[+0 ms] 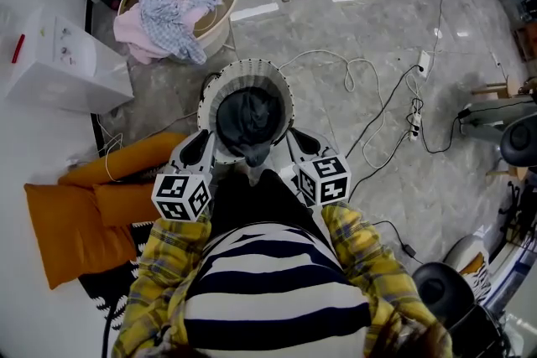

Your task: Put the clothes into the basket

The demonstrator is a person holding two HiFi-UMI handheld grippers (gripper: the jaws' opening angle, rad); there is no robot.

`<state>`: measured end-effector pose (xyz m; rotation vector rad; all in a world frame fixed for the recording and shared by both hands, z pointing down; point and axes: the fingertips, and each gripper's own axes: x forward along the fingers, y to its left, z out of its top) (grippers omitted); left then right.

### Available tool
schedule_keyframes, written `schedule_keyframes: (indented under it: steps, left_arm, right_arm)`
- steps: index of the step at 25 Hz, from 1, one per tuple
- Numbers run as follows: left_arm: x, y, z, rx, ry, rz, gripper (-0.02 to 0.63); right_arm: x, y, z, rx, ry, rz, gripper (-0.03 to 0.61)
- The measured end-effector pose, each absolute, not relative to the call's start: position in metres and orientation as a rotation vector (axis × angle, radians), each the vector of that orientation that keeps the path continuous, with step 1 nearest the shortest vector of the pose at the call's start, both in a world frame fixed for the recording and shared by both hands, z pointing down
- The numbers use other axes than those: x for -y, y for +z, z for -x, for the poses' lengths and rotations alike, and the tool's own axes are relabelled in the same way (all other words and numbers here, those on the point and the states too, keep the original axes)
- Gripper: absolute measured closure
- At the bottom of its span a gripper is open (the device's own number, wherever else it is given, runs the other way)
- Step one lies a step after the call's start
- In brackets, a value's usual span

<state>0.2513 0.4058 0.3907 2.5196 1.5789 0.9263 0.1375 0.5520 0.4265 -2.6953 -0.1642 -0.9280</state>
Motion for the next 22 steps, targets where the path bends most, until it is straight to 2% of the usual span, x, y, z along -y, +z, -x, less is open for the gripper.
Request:
schedule_keyframes:
  steps: [22]
  left_arm:
    - [-0.395,0.407,-0.255,-1.588,0.997,-2.503,0.552]
  right_arm:
    - [-0.54,0.436,-0.144,0.157,-0.993,2.68,0.552]
